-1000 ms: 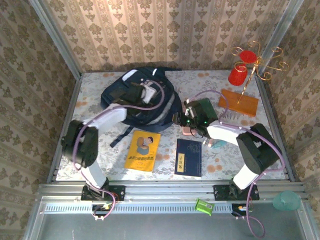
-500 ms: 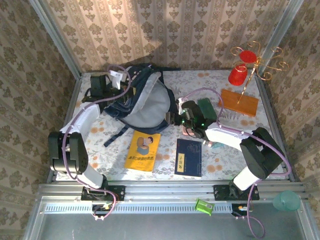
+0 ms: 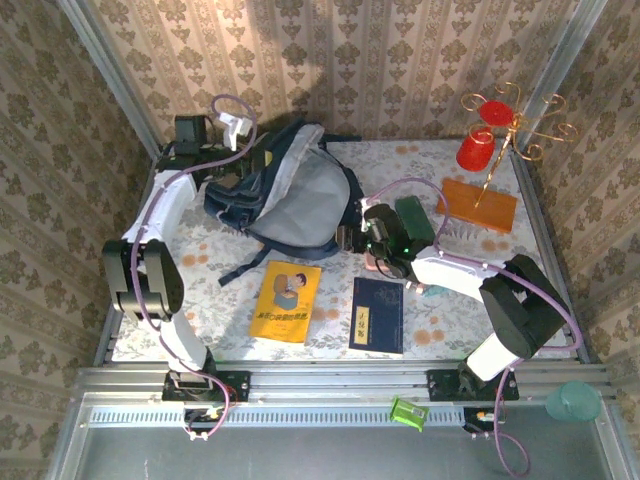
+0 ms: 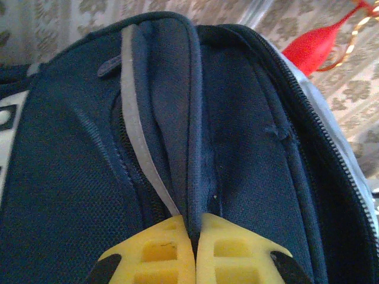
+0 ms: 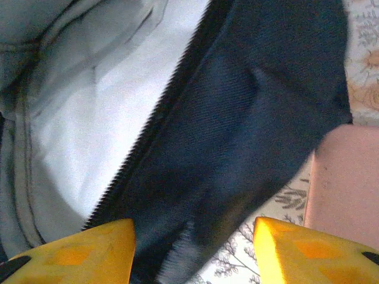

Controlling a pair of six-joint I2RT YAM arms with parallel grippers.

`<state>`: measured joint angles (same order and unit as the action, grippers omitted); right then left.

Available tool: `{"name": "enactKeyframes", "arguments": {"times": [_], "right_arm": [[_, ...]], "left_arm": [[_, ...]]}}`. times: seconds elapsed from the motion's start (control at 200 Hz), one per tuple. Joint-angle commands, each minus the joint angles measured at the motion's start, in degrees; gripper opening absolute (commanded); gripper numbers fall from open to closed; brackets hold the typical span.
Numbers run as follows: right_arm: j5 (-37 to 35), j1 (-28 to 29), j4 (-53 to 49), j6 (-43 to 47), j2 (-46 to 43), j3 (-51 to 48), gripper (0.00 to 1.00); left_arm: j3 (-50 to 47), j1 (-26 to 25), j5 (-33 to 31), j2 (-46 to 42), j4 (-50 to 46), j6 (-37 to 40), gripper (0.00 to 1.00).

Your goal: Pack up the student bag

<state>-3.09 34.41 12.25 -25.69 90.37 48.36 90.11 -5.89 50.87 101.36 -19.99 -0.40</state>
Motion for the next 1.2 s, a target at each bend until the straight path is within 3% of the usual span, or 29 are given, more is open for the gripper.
{"name": "enactKeyframes", "arguments": {"times": [0.0,0.115,0.255,0.395,0.56,0.665,0.83,1.02,1.195], "right_arm": [[-1.67,0.39,-2.02,-0.56,-1.36,-1.17,0.57],[-1.2,0.98,-4.53,-0.67,-1.66,-0.57,0.57],[0.39,3.22,-8.12,-2.24,-1.71,0.4,0.58],[2.76,7.43,-12.78,-6.45,-1.25,1.66,0.62],[4.82,14.19,-15.66,-16.0,1.57,4.0,0.69],[5.0,17.84,-16.11,-21.69,5.02,5.96,0.72],[7.27,20.38,-13.03,-28.25,10.32,6.75,0.73],[4.1,21.44,-13.27,-31.59,12.27,6.64,0.72],[5.8,21.57,-9.46,-32.74,14.3,7.04,0.61]], "left_arm": [[0.85,2.03,-10.77,-1.2,2.51,-0.8,0.05],[-1.47,3.51,-20.02,-2.75,3.33,-5.42,0.31],[-11.47,3.62,-20.5,-9.49,10.35,-12.5,0.61],[-30.14,1.9,-27.59,-21.19,19.99,-20.01,0.75],[-43.53,-3.77,-41.35,-29.91,11.41,-22.42,0.77],[-51.78,-6.89,-43.48,-34.08,7.2,-25.82,0.77],[-61.47,-9.93,-38.45,-38.77,5.48,-29.01,0.78],[-63.61,-11.36,-31.51,-34.92,7.15,-29.21,0.76],[-66.14,-12.5,-26.34,-33.96,10.85,-30.59,0.65]]}}
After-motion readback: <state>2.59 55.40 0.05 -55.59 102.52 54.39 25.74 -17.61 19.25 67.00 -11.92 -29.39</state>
